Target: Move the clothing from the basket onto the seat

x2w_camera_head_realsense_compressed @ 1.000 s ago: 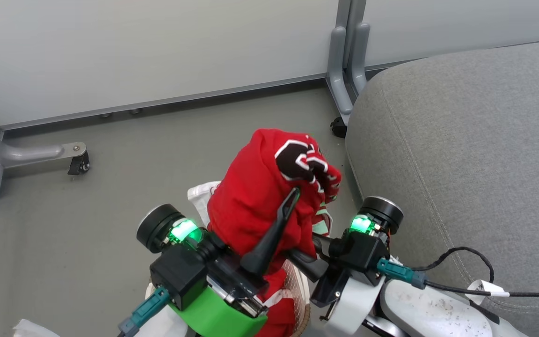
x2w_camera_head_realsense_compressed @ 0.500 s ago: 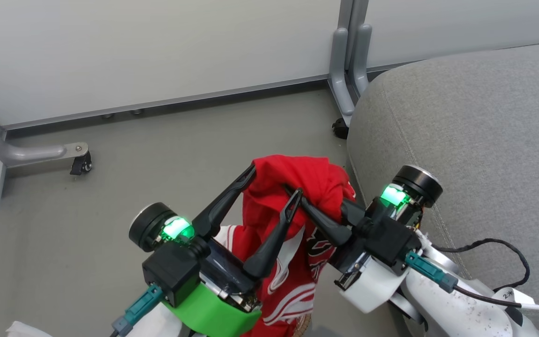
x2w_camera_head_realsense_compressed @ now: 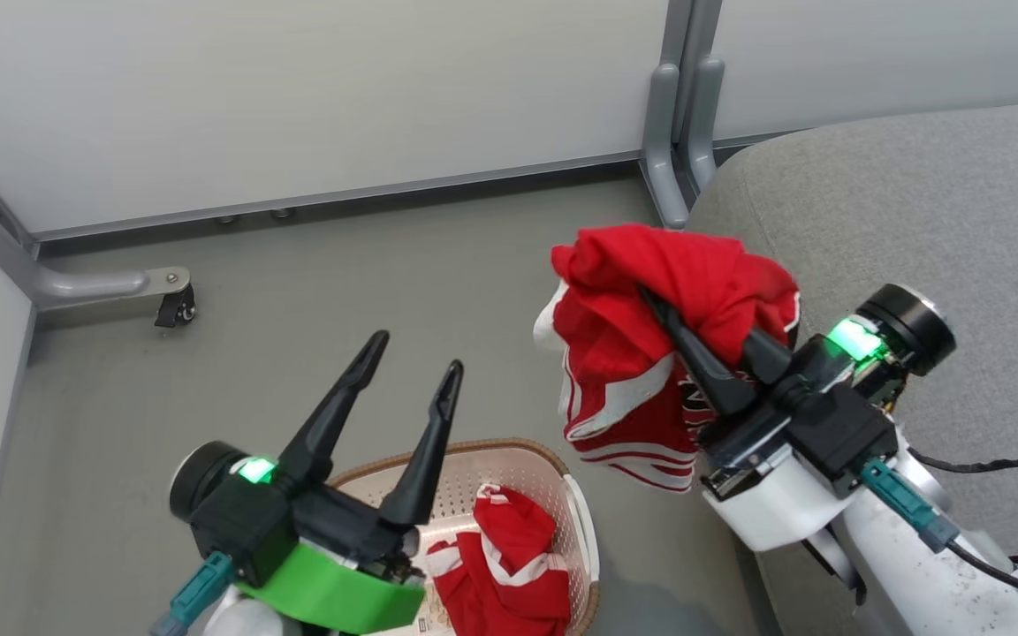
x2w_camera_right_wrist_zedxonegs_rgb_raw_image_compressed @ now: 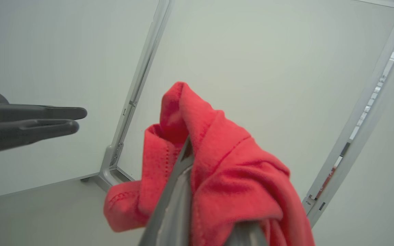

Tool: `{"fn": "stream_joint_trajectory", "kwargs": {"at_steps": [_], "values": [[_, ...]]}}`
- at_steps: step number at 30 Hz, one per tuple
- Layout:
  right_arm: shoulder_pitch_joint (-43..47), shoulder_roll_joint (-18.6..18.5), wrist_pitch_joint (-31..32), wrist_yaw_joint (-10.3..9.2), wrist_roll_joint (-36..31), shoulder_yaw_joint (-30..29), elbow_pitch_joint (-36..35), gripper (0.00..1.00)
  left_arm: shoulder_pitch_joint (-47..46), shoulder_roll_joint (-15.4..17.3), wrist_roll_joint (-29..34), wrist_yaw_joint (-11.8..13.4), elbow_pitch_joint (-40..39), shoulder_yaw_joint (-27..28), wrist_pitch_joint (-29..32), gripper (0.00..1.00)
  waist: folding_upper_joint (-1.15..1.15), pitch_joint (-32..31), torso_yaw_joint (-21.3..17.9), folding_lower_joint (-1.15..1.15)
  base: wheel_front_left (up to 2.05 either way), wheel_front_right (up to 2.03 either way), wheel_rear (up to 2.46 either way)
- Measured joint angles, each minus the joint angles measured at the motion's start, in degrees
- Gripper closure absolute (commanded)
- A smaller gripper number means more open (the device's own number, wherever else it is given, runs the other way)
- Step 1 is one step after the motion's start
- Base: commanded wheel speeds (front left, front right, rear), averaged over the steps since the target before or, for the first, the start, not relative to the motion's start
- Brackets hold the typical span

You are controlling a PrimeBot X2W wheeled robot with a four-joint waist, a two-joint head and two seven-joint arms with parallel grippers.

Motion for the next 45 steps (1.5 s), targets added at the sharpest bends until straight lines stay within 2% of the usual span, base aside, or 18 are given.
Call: {"fn": "stream_joint_trajectory", "kwargs": {"at_steps": [5, 7, 11, 19, 35, 45], "values": [[3.04, 0.33, 0.01, 0.0, -1.05, -5.02, -0.94, 1.0, 3.86, -0.64, 3.46, -0.01, 3.81, 6.09, 0.0, 0.0, 0.0, -0.25, 1.23, 0.0, 0.0, 0.0, 0.0], [4.5, 0.73, 0.0, 0.0, -1.37, -7.28, -1.14, 1.0, 5.93, -2.81, 4.09, -0.01, 6.88, 11.21, 0.0, 0.0, 0.0, -0.46, 1.73, 0.0, 0.0, 0.0, 0.0], [7.27, 1.43, 0.01, 0.0, -1.59, -11.24, -1.42, 1.0, 8.47, -4.88, 9.36, 0.0, 13.11, 17.12, 0.01, 0.0, 0.0, -0.96, 2.55, 0.0, 0.0, 0.0, 0.0], [11.27, 2.89, 0.01, 0.0, -2.42, -16.03, -1.62, 1.0, 11.72, -7.42, 10.05, -0.01, 18.22, 21.31, 0.0, 0.0, 0.0, -1.87, 3.52, 0.0, 0.0, 0.0, 0.0], [12.14, 4.0, 0.01, 0.0, -2.48, -17.44, -1.72, 1.0, 12.96, -8.5, 10.96, -0.01, 18.39, 22.15, 0.0, 0.0, 0.0, -2.23, 3.18, 0.0, 0.0, 0.0, 0.0], [12.05, 3.83, 0.01, 0.0, -2.47, -17.8, -1.71, 1.0, 12.9, -8.57, 10.58, -0.01, 18.07, 20.97, 0.0, 0.0, 0.0, -1.76, 1.57, 0.0, 0.0, 0.0, 0.0]]}}
